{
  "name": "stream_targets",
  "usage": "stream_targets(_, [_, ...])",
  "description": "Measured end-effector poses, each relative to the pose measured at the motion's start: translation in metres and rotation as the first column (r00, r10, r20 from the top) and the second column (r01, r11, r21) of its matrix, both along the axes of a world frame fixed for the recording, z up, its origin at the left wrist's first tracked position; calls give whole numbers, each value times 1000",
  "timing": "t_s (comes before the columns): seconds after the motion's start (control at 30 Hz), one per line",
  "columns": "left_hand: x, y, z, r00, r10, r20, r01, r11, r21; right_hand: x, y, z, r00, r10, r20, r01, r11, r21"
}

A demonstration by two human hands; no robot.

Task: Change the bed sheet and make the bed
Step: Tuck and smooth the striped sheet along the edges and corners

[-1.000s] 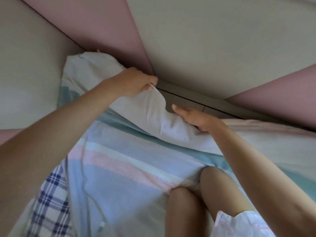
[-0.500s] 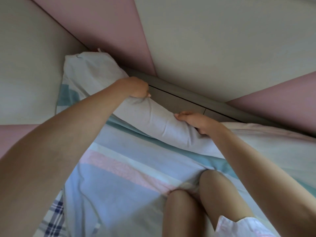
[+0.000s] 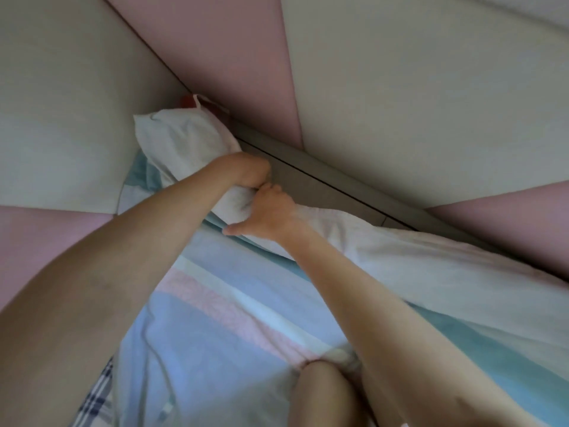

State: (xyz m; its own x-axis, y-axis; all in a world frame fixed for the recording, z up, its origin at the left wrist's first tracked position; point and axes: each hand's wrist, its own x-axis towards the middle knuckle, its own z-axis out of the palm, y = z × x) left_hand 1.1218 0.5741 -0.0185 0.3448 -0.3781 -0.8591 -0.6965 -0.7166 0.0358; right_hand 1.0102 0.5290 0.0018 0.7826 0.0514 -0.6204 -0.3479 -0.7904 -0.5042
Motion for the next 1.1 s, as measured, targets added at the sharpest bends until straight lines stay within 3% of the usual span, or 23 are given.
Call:
stream_targets(0.13, [0,15,5,983,184,1,-172,920,-351,-5,12,-25,998,56,34,-51,991,-121])
stream_targets(0.2, [11,32,19,972,180,154,-75,851,-521,-8,9,-32,997,63,40,-60,995,-85])
stream_targets(0.27, [33,57,37,914,98,394,132,846,-517,-8,6,-31,998,63,28,-62,997,-41])
stream_targets(0.3, [43,68,46,896,82,436,154,864,-479,-9,5,-31,998,62,22,-62,998,-27])
stream_targets(0.47, [83,107,67,856,132,500,28,954,-300,-7,4,-29,996,87,-12,-87,996,-2])
stream_targets(0.67, [108,110,62,886,350,304,-291,931,-221,-11,5,-28,993,115,-28,-116,993,-2])
stream_targets(0.8, [112,107,60,907,381,181,-358,922,-147,-12,7,-27,991,125,-44,-126,992,-9])
stream_targets(0.93, [108,106,67,925,378,30,-358,897,-258,-17,7,-27,993,113,-32,-113,994,3])
stream_targets(1.1, [106,103,87,926,364,-101,-377,884,-275,-23,11,-28,991,132,-38,-133,991,-16])
